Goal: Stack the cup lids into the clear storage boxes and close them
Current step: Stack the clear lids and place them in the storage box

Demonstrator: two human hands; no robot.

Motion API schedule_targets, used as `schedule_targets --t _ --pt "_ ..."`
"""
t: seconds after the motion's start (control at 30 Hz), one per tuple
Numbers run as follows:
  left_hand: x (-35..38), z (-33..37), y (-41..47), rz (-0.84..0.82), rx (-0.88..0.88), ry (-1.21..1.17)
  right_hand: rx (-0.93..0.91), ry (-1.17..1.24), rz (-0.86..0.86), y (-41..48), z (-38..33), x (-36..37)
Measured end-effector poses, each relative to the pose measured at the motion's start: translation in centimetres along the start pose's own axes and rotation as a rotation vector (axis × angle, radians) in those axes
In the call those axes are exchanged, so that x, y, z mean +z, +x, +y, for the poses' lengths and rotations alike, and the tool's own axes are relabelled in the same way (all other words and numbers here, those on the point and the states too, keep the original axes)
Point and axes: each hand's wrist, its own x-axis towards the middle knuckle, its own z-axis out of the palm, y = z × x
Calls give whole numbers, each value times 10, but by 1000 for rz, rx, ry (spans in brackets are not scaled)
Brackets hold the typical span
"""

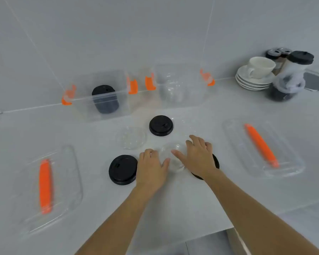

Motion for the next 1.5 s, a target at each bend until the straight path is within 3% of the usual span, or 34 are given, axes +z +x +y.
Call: schedule_targets --t 0.2,0.43,0.7,0.9,1.03,1.2,1.5 --pt "9 0 10 -78 -205 -244 16 34 -207 6 5 4" --pt "16 2 23 -45 -375 -483 124 173 -269 12 2 4" --pt "13 -2 26 -160 -583 -727 129 213 -317 13 4 -1" --pt "10 2 21 -178 -518 -711 118 297 -342 13 5 -8" --pt "6 5 20 -192 -459 -707 118 477 -334 12 1 -8" --pt "-4 2 21 -226 -392 -839 83 617 -334 13 -6 -14" --pt "-48 20 32 -61 -346 -1107 87 829 -90 24 -16 -48"
